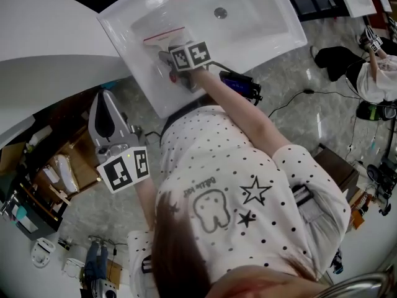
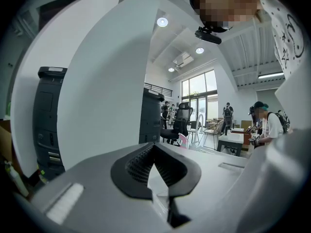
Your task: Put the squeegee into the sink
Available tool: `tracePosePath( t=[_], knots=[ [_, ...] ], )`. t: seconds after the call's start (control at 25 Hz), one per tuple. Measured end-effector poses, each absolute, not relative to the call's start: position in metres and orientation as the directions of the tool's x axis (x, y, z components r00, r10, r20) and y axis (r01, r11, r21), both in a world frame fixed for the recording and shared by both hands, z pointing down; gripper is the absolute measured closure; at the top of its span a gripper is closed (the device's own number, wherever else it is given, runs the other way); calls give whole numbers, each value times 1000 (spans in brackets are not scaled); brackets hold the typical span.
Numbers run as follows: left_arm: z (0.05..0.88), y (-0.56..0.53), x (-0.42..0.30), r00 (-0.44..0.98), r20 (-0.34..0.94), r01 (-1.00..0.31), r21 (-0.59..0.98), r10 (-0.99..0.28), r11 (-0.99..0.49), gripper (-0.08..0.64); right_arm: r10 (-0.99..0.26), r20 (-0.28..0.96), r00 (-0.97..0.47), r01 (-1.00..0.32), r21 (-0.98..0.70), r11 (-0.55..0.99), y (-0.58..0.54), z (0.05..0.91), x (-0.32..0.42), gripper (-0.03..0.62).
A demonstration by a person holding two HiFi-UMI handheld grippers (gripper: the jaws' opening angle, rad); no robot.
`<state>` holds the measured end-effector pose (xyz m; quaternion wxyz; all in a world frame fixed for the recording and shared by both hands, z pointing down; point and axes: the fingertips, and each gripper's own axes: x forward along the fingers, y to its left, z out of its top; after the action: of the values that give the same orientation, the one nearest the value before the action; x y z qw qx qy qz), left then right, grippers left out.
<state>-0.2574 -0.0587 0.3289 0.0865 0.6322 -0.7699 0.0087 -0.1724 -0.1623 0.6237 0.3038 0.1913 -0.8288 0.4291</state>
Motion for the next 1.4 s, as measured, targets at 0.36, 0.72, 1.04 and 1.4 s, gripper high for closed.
tracePosePath(
  t=[0.36, 0.72, 1.04, 1.4],
  knots=[
    [328, -60, -255, -179, 145, -977, 92, -973, 194, 575, -51, 687, -725, -590, -580, 562, -164, 629, -166, 469],
    [325, -63, -251, -179, 138, -977, 93, -974, 193, 575, -23, 714, -700, -596, -566, 569, -164, 630, -160, 425],
    [326, -60, -250, -182, 141, -976, 96, -973, 197, 575, -58, 710, -702, -613, -560, 557, -165, 623, -156, 420],
    [322, -58, -238, -169, 128, -979, 92, -977, 181, 575, -243, 673, -699, -640, -436, 633, -194, 587, -136, 438]
  ],
)
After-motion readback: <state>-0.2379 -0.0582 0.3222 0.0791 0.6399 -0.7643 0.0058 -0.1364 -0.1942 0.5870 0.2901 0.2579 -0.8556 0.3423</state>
